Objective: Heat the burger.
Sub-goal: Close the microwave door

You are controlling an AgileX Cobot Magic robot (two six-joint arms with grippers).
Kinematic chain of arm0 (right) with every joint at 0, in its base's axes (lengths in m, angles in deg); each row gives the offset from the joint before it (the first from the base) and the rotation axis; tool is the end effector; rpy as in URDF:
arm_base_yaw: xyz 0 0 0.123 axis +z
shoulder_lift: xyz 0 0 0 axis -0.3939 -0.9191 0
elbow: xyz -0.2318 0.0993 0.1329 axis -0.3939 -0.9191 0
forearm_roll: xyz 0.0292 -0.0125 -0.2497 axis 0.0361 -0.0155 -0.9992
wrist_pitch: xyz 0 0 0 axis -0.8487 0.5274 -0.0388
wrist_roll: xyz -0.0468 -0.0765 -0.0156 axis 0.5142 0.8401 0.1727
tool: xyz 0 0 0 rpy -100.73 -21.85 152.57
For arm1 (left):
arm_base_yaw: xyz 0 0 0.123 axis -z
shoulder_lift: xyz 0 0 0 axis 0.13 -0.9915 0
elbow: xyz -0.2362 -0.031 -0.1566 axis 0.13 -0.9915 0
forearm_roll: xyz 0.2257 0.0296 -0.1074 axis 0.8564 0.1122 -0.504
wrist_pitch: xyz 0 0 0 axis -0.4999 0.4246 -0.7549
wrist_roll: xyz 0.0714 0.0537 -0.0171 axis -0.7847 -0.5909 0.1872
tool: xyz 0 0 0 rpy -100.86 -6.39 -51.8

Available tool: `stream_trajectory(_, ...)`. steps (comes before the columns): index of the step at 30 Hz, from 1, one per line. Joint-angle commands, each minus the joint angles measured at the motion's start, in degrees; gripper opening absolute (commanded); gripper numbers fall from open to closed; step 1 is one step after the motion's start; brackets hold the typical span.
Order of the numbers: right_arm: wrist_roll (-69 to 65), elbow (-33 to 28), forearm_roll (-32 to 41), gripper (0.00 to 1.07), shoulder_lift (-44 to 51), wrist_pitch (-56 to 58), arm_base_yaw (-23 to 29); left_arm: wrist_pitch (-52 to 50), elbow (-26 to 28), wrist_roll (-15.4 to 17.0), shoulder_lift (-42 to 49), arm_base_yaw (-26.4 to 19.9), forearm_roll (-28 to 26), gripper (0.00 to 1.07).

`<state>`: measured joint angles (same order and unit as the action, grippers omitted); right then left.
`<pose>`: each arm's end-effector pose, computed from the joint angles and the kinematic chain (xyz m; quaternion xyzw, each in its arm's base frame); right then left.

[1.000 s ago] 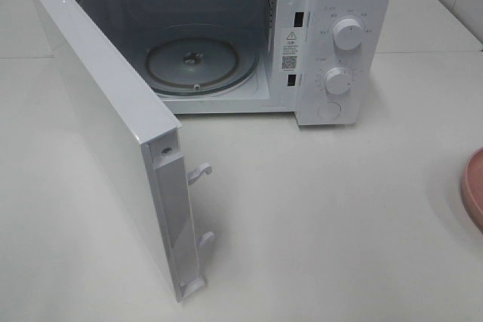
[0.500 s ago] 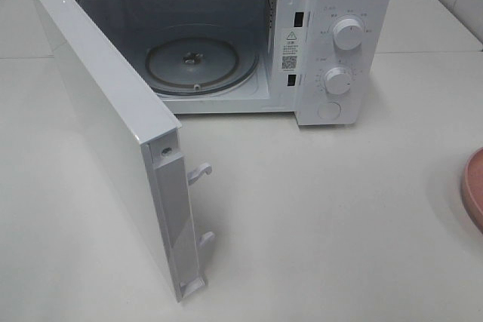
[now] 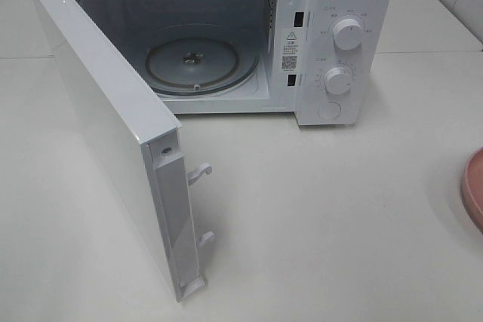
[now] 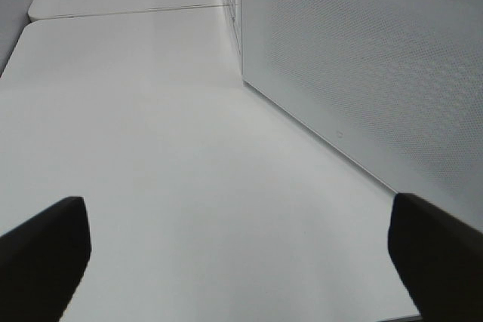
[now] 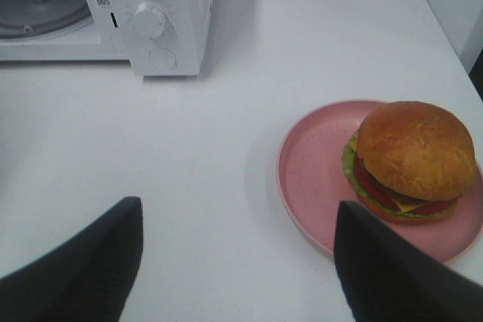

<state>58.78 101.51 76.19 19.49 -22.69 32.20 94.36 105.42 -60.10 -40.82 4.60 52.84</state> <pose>-0.0006 -0.0072 0.2825 -0.0161 0.8397 0.0296 0.5420 -0.0064 -0.0115 0.2799 0.0840 0.8436 0.0066 0.5303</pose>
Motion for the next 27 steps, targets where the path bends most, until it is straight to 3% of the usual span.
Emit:
stream_trajectory(1, 1.1, 0.1, 0.0, 0.68, 2.5, -0.4, -0.3, -0.6, 0.1, 0.1, 1.1, 0.4, -0.6, 1.03)
stream_trajectory(10, 1.1, 0.1, 0.0, 0.68, 2.6, -0.4, -0.3, -0.6, 0.1, 0.2, 0.9, 0.4, -0.5, 1.03)
stream_trajectory(20, 1.0, 0.1, 0.1, 0.68, 2.6, -0.4, -12.1, -0.6, 0.1, 0.2, 0.9, 0.4, -0.5, 1.03)
stream_trajectory(27, 1.0, 0.1, 0.1, 0.68, 2.6, -0.4, -12.7, -0.6, 0.1, 0.2, 0.9, 0.4, -0.5, 1.03)
